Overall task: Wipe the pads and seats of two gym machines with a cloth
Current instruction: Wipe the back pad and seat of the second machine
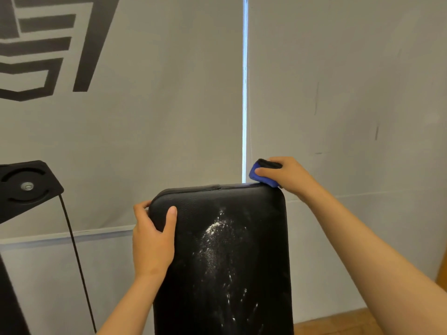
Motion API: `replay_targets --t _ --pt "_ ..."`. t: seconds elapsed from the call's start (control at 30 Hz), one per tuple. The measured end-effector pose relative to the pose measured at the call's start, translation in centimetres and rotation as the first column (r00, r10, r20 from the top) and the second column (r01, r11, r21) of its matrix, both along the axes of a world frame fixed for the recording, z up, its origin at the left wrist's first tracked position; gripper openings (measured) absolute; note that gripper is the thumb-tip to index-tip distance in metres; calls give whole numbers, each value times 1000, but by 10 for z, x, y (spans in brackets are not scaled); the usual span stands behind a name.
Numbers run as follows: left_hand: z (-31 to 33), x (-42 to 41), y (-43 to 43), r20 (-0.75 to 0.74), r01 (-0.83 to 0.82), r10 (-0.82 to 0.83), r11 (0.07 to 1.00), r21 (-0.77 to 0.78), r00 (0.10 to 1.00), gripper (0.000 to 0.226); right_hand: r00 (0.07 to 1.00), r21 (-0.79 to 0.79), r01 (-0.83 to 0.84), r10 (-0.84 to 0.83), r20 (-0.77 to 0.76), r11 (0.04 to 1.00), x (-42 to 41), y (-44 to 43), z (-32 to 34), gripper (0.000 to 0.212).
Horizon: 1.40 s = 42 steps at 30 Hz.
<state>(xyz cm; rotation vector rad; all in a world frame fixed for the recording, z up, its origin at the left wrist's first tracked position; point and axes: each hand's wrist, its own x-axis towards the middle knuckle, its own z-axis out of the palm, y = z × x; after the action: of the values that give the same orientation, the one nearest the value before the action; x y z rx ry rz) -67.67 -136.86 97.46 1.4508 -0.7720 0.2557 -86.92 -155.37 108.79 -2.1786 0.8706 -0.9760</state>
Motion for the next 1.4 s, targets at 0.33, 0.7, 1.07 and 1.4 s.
replay_targets --t 0.33,0.7,1.07,1.4 --pt "0 -4 -1 3 -18 18 999 37 1000 36 892 334 -148 -20 452 931 -13 -4 -30 5" --pt "3 -13 5 83 -143 131 976 161 988 38 731 494 -248 -173 660 833 -21 5 -80 7" --pt "74 -56 -49 739 -333 -75 859 388 670 41 668 350 -254 -98 737 902 -14 -2 -75 14" --pt "74 -76 -73 766 -517 52 767 380 641 24 696 471 -369 -98 711 801 -19 -11 -119 10"
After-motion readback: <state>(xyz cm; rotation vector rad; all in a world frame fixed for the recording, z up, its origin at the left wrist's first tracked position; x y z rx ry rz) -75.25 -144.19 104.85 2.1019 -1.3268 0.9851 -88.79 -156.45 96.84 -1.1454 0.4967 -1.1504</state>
